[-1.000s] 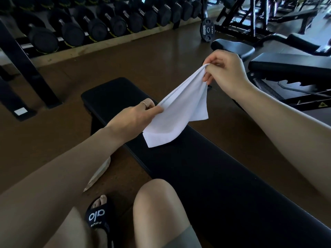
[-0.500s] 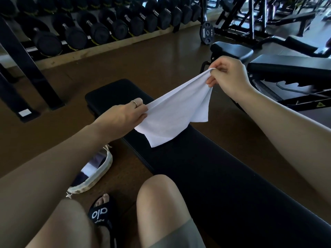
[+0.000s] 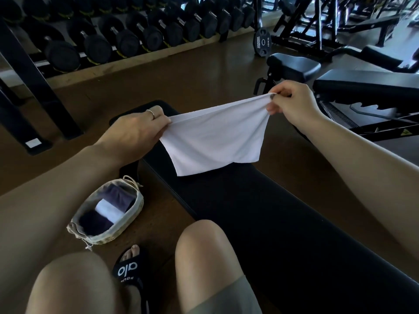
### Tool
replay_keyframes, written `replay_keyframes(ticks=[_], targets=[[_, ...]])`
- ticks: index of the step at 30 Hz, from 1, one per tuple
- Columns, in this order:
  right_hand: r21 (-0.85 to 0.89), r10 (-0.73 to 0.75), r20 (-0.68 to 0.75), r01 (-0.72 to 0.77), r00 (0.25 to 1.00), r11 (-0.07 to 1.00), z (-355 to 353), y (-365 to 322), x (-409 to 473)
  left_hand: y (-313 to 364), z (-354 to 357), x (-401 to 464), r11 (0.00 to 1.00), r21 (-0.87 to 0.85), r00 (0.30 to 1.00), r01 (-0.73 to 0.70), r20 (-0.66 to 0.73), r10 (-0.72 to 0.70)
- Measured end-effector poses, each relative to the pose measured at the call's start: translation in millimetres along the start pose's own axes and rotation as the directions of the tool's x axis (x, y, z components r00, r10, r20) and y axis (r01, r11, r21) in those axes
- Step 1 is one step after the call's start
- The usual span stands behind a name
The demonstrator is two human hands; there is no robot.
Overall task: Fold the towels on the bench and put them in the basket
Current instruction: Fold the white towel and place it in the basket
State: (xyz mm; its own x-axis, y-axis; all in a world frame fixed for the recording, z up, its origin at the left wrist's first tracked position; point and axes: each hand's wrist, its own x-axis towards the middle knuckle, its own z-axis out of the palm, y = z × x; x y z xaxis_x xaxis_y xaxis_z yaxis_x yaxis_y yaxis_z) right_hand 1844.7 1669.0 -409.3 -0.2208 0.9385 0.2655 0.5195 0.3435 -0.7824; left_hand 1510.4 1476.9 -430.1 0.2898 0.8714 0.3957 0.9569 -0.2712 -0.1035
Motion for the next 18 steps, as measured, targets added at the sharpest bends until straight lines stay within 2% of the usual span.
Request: replay_keyframes(ticks=[4,7,9,11,13,15,18], targets=[[0.028,0.106,0.015,-0.107,0.994,0.994,8,-4,6,-1,-6,13,0.990,-0.005,0.987,0.144,-0.065,-0.144],[0.225,0.234,0.036,-0.236,0.972,0.946,20,-15,15,-6,-10,27,0.974,-0.030,0.971,0.226,-0.080,-0.227],[0.336,0.263,0.014,-0.253,0.965,0.907,23,-25,26,-13,-17,39,0.964,-0.022,0.959,0.265,-0.095,-0.266],[0.366,0.243,-0.042,-0.212,0.969,0.906,22,-32,39,-21,-26,49,0.955,-0.009,0.946,0.296,-0.135,-0.294],[0.339,0.230,-0.061,-0.196,0.971,0.920,22,-36,49,-31,-31,55,0.957,-0.009,0.945,0.290,-0.153,-0.288],[0.327,0.248,-0.026,-0.226,0.968,0.918,24,-34,53,-37,-30,56,0.970,-0.028,0.964,0.243,-0.107,-0.244],[0.402,0.280,0.010,-0.260,0.960,0.878,27,-30,51,-37,-22,51,0.974,-0.117,0.979,0.196,-0.040,-0.201]])
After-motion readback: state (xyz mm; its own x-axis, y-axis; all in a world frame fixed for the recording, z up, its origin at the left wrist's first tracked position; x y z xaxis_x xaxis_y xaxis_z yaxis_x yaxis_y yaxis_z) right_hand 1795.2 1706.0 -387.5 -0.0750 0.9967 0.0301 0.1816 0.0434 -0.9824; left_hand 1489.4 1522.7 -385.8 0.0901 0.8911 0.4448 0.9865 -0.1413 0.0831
